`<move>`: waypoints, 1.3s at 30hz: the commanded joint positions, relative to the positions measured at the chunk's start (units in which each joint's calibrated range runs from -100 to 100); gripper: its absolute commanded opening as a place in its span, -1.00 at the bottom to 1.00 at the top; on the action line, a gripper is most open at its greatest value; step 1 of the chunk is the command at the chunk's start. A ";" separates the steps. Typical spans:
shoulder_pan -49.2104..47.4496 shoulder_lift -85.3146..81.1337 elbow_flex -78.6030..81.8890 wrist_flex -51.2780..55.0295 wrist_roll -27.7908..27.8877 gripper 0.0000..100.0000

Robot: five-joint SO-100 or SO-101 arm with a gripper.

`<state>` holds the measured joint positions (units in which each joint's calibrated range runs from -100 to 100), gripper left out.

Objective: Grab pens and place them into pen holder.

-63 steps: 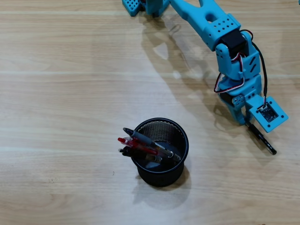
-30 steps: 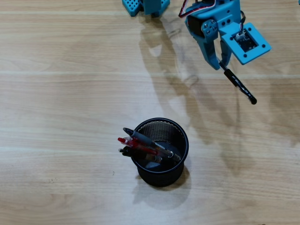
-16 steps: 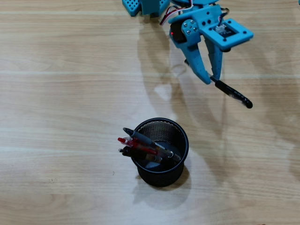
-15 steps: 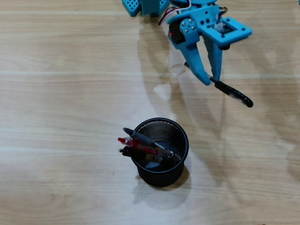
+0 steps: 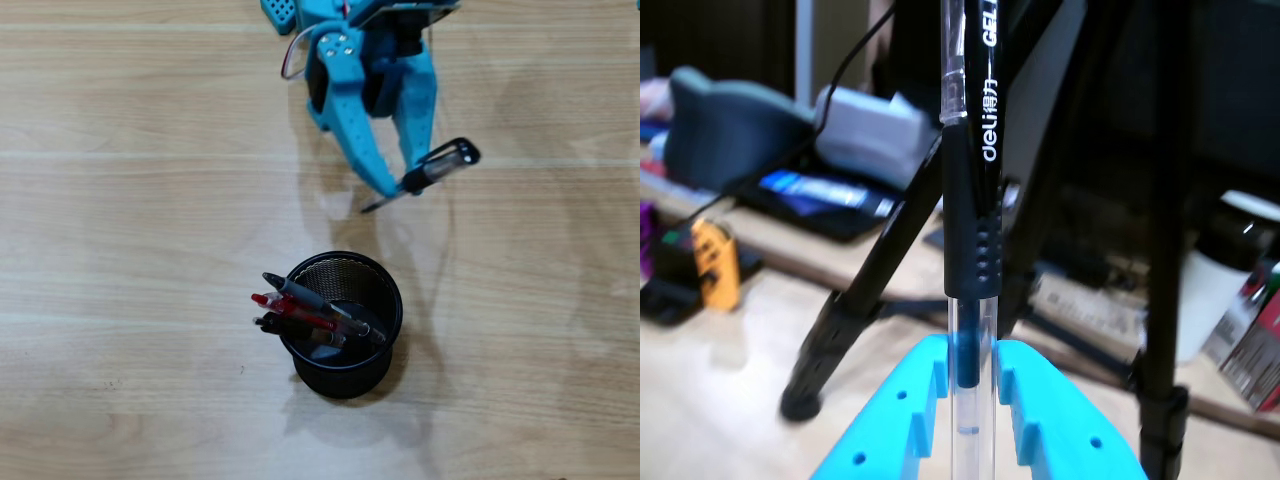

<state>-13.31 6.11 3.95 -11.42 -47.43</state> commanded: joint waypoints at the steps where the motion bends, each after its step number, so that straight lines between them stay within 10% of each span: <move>1: 2.91 4.10 -1.02 -17.47 -1.36 -0.96; 12: 4.91 12.25 0.15 -39.59 -3.60 -0.96; 39: 0.91 25.10 11.33 -39.51 -7.41 -0.96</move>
<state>-11.86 31.47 15.76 -50.09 -54.65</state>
